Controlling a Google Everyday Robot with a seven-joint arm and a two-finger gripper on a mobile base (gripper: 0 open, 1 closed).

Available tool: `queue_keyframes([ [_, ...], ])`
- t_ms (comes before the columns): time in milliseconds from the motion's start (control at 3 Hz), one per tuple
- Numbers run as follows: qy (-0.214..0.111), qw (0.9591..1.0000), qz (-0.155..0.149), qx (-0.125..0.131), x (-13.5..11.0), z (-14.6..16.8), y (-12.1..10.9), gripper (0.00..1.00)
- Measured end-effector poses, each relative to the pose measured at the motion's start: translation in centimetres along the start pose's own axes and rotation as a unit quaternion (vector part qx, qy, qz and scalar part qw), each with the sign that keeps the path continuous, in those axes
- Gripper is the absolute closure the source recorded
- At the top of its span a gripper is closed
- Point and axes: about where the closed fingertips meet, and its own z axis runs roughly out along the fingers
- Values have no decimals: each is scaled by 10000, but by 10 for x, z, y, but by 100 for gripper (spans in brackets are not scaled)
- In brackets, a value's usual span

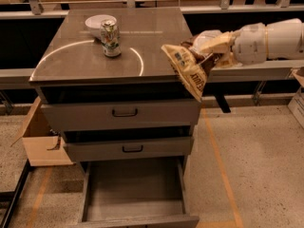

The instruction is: Pick brown chip bag from bottom drawer and place on counter

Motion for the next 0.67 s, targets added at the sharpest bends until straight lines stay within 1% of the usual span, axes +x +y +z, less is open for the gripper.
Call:
queue_keyframes([
  [333, 20, 9998, -146, -115, 37, 16, -18, 100],
  [667, 275, 9991, -263, -205, 81, 38, -25, 100],
])
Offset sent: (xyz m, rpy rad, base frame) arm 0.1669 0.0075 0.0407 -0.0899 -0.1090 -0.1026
